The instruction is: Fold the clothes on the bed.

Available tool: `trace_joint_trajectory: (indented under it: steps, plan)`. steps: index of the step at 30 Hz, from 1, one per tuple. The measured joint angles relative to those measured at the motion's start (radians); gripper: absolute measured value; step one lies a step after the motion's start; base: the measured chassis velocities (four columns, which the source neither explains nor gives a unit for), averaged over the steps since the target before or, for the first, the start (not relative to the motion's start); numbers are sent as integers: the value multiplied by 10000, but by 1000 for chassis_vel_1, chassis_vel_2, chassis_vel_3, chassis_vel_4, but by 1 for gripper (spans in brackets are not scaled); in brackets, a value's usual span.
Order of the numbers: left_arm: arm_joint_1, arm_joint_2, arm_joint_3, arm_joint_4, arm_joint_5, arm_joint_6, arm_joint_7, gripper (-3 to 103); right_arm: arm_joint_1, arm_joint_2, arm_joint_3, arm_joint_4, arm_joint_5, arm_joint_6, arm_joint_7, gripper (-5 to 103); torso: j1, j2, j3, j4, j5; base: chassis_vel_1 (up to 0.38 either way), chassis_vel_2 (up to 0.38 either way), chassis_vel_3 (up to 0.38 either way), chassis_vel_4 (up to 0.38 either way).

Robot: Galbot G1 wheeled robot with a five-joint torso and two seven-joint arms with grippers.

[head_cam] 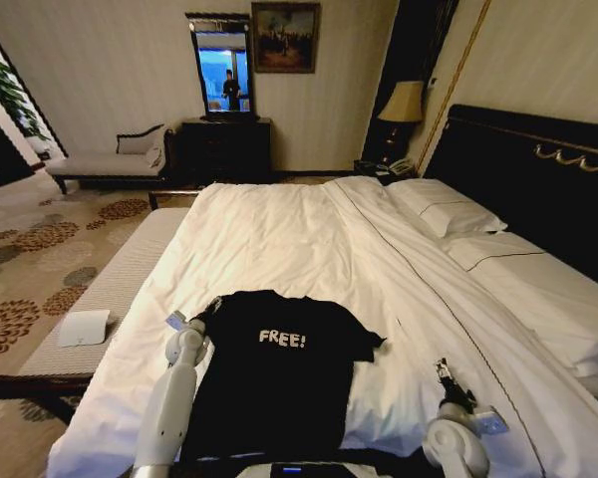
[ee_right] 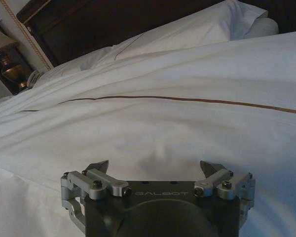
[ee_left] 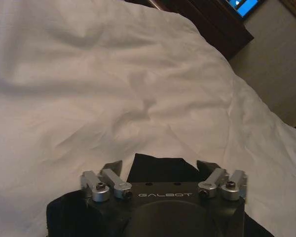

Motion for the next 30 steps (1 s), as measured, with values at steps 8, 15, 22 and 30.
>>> trace_joint_trajectory:
  steps: [8, 15, 22, 30]
  plan:
    - [-184, -59, -50, 482, -150, -163, -14, 43, 75, 44, -34, -129, -120, 15, -2, 100, 0, 0, -1, 1, 0, 0, 0, 0, 0]
    - [-326, -105, -56, 607, -66, -174, -31, 16, 88, 47, -31, -186, -129, 28, -4, 100, 0, 0, -1, 1, 0, 0, 0, 0, 0]
    - [-303, -15, -195, 302, -27, -179, -114, 0, 119, 23, -17, -248, -129, 35, -3, 100, 0, 0, -1, 1, 0, 0, 0, 0, 0]
    - [-273, 155, -331, -244, 51, -173, -184, 7, 159, 37, -67, -302, -167, 42, -4, 100, 0, 0, -1, 1, 0, 0, 0, 0, 0]
